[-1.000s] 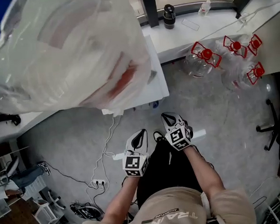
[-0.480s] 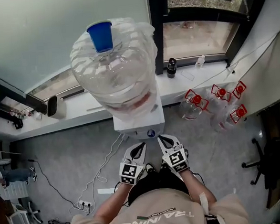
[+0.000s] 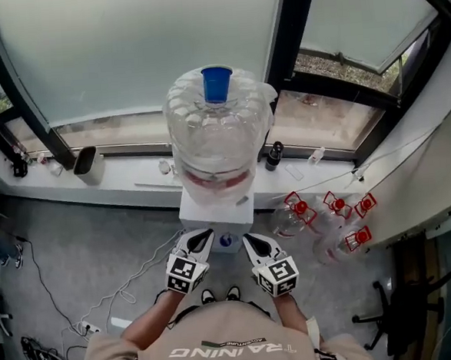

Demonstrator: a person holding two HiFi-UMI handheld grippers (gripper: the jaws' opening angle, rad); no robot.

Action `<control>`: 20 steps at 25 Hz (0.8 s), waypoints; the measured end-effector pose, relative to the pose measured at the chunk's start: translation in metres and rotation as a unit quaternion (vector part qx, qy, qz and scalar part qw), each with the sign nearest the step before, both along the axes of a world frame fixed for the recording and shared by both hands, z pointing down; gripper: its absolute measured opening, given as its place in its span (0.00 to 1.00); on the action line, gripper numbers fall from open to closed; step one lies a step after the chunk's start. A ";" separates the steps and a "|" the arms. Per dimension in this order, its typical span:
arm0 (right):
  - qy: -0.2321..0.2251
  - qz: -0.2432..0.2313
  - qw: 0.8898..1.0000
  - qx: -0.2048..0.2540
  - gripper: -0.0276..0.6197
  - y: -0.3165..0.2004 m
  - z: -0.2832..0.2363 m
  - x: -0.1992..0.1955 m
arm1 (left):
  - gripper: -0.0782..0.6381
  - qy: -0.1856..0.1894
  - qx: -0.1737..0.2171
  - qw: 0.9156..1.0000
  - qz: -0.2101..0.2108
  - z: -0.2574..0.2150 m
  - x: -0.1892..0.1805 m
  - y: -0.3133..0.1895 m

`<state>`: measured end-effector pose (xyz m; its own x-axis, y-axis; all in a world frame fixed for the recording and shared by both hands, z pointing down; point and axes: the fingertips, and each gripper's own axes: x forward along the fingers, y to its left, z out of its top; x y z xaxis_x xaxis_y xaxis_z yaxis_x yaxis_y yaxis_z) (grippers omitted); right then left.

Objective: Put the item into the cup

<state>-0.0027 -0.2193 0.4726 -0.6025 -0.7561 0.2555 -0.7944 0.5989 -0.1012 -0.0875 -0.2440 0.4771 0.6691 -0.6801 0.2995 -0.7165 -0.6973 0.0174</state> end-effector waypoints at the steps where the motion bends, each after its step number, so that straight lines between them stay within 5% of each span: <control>1: -0.003 -0.008 1.000 -0.001 0.06 0.003 -0.005 -0.001 | 0.12 0.006 0.004 1.000 -0.006 -0.008 -0.003 -0.002; 8: 0.020 -0.020 0.998 0.054 0.06 0.000 -0.046 -0.003 | 0.12 0.053 0.035 0.997 -0.042 -0.051 -0.017 -0.016; 20: 0.016 -0.033 0.991 0.131 0.06 0.002 -0.089 -0.025 | 0.12 0.046 0.072 0.995 -0.048 -0.085 -0.032 -0.012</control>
<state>-0.0281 -0.2170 0.3836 -0.6481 -0.7578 0.0757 -0.7527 0.6525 0.0880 -0.1198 -0.2562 0.3926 0.6186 -0.7741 0.1349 -0.7804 -0.6252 -0.0088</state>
